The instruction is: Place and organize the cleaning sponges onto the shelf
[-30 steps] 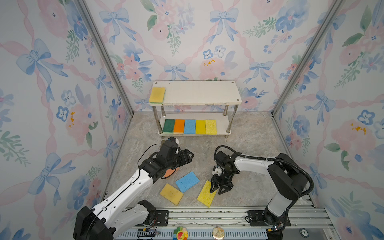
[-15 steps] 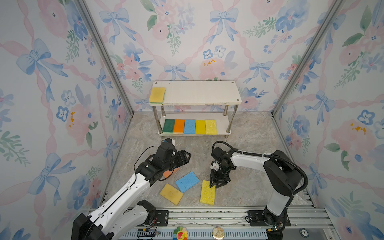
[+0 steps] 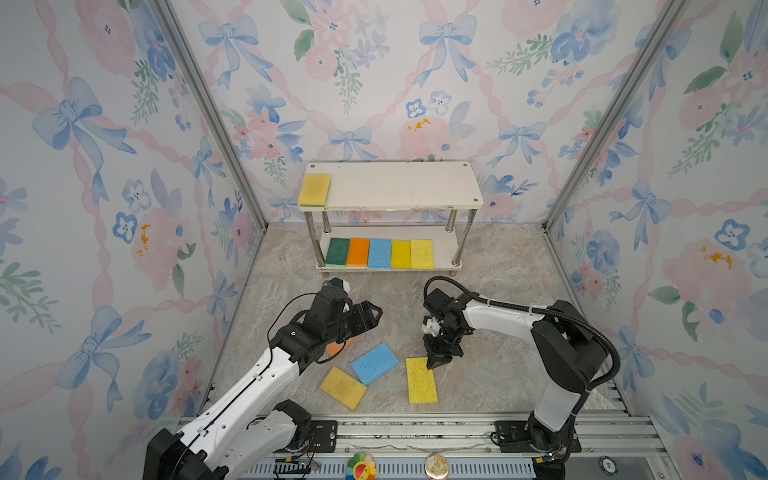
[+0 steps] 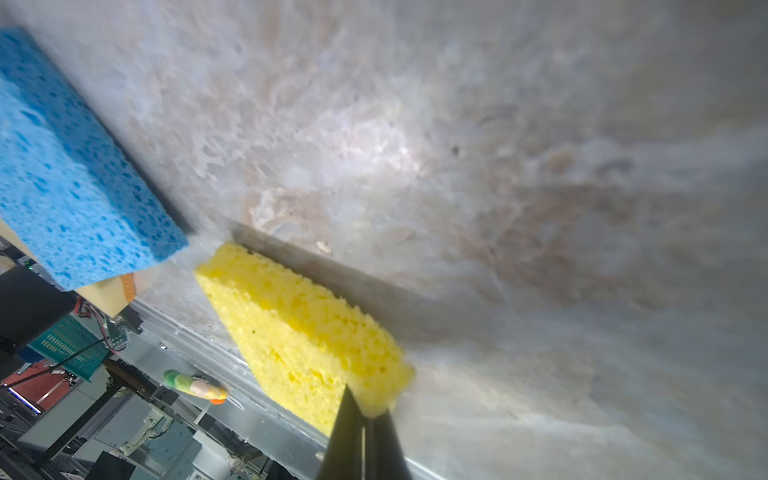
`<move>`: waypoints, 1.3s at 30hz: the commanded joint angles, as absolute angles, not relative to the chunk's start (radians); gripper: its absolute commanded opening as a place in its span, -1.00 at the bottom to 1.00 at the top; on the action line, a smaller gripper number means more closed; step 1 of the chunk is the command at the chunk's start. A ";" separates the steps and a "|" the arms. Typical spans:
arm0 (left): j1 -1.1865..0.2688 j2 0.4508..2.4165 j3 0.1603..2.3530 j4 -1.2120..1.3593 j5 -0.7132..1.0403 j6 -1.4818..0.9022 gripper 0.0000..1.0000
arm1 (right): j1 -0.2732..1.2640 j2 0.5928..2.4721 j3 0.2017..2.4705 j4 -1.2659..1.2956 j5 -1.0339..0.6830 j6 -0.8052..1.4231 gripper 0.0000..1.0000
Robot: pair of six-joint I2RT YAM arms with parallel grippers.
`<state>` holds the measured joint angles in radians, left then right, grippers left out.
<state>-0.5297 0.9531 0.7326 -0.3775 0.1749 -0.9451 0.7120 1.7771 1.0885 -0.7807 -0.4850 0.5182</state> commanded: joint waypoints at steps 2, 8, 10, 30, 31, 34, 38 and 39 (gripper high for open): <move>-0.522 0.986 0.734 -0.263 0.281 -0.945 0.67 | 0.610 1.667 1.189 -0.896 -0.496 0.440 -1.00; -0.521 1.054 0.750 0.014 0.432 -1.030 0.72 | 0.468 1.592 1.407 -1.008 -0.631 0.364 -0.99; -0.521 1.088 0.779 0.051 0.462 -1.033 0.72 | 0.434 1.585 1.476 -1.024 -0.680 0.358 -0.98; -0.538 1.283 0.924 0.253 0.595 -1.071 -0.31 | 0.431 1.648 1.715 -1.014 -0.864 0.385 -0.96; -0.536 1.288 0.928 0.255 0.595 -1.069 -0.48 | 0.433 1.649 1.717 -1.014 -0.864 0.385 -0.95; -0.534 1.301 0.939 0.255 0.599 -1.065 -0.65 | 0.431 1.649 1.710 -1.013 -0.864 0.388 -0.77; -0.522 1.303 0.945 0.258 0.596 -1.065 -0.74 | 0.412 1.641 1.686 -1.004 -0.859 0.413 -0.20; -0.515 1.300 0.943 0.258 0.592 -1.070 -0.75 | 0.405 1.628 1.668 -0.991 -0.860 0.426 -0.13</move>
